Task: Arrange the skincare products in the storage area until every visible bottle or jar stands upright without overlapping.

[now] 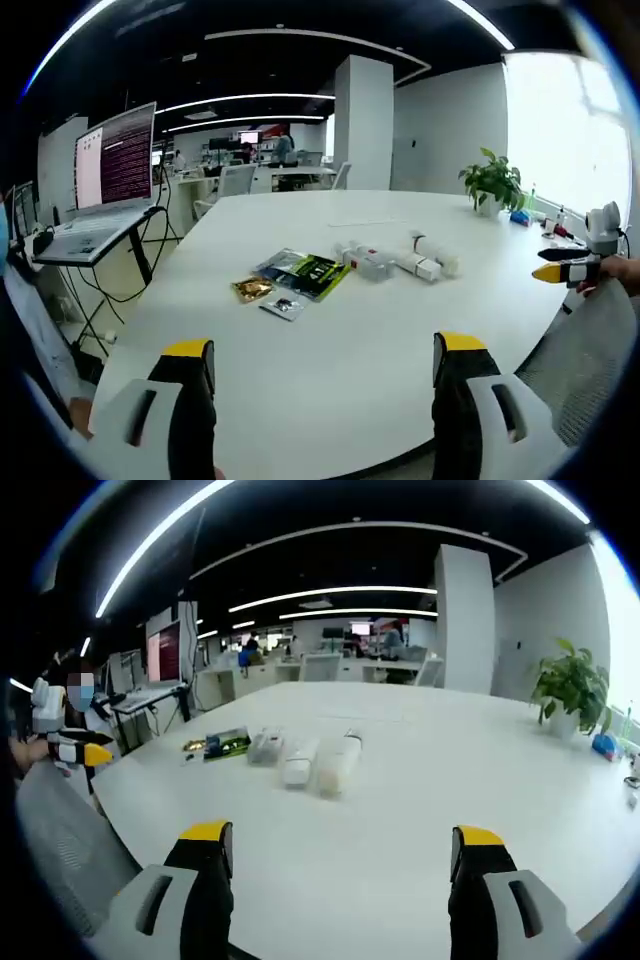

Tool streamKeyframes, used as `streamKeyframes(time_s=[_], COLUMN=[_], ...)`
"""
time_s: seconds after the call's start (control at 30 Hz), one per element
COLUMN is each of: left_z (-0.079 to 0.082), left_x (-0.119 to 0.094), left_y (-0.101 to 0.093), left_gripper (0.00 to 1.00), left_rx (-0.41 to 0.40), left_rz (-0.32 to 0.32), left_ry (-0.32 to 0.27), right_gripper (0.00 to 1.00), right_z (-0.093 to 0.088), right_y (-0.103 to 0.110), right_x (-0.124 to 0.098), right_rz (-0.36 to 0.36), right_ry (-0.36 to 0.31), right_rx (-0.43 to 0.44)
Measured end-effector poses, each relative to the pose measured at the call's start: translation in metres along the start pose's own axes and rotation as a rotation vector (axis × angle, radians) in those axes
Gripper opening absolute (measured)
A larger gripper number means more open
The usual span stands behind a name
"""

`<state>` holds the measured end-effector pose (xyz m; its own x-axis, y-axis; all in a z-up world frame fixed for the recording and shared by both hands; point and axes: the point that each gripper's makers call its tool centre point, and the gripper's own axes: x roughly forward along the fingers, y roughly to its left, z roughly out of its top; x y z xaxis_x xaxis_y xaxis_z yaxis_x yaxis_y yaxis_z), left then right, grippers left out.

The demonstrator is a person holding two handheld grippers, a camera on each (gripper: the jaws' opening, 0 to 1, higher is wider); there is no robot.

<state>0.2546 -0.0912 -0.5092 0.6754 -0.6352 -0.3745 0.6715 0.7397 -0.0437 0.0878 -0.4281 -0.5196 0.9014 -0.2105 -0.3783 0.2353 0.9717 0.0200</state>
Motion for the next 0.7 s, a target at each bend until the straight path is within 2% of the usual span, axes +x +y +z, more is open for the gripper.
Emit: streamKeyframes(time_s=[0.47,0.7], left_z=[-0.0015,-0.0004], left_x=[0.0003,-0.0008], left_y=[0.0038,0.0025], left_gripper=[0.84,0.84], left_rx=[-0.003,-0.002], left_rz=[0.004,0.005], left_ry=[-0.002,-0.003], right_gripper=[0.93,0.9], right_z=[-0.0007,-0.0007], right_y=[-0.0003,-0.0014], right_x=[-0.0004,-0.0028], right_rz=[-0.003,-0.016], right_ry=[0.001,0.009], right_rx=[0.001,-0.004])
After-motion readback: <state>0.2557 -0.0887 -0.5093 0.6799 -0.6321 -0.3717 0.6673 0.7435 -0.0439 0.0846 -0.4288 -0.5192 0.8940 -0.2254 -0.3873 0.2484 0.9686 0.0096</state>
